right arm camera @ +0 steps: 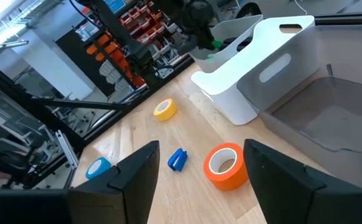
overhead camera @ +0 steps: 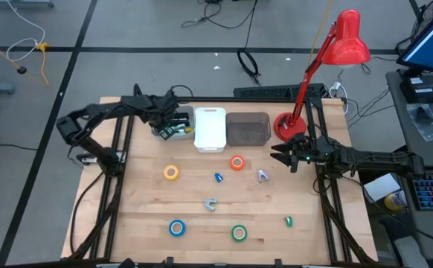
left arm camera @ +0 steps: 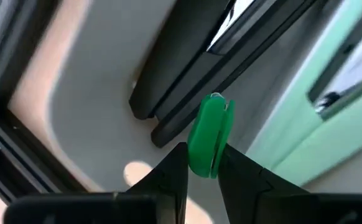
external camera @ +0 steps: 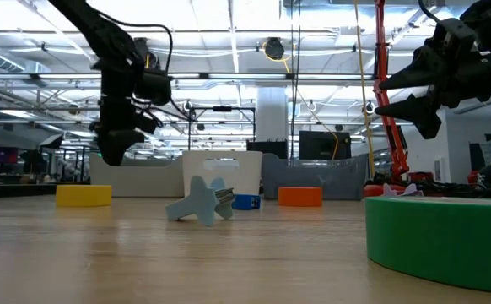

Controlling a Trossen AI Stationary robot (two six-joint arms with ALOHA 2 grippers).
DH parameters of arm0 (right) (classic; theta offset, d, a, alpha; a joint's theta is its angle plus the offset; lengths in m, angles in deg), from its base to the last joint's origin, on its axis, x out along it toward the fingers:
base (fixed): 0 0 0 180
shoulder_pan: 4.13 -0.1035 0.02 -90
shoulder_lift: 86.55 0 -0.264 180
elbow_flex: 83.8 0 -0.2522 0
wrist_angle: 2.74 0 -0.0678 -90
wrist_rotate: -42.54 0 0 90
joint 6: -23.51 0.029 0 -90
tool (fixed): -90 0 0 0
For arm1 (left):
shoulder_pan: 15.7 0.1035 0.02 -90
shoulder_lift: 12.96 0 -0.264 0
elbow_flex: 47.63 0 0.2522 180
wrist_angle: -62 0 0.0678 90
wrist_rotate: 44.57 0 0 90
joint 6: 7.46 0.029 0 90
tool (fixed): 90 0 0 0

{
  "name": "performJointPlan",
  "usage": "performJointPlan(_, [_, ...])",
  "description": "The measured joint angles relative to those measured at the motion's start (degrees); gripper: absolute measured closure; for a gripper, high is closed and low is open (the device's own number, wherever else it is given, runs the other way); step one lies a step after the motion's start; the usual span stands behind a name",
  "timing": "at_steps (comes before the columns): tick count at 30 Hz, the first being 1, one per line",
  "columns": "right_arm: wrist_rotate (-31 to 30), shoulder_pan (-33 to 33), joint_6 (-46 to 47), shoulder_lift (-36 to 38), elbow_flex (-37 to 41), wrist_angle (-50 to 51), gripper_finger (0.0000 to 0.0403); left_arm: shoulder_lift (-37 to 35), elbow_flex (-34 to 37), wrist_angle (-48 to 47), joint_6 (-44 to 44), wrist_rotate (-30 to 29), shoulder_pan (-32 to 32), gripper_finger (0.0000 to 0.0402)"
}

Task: Pick and place Stapler, Stapler remover, tape
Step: Put the left green stapler into the gray bin

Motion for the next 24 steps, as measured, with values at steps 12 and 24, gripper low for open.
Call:
performJointPlan(12, [0.0, -0.02, 0.51, 0.01, 0.0, -0.08, 0.0175, 3.92, -0.04, 2.74, 3.21, -0.42, 0.26, 0.0325])
performJointPlan(24, [0.0, -0.02, 1.57, -0.01, 0.0, -0.1, 0.0174, 3.92, -0.04, 3.48, 3.24, -1.19, 0.24, 0.0314])
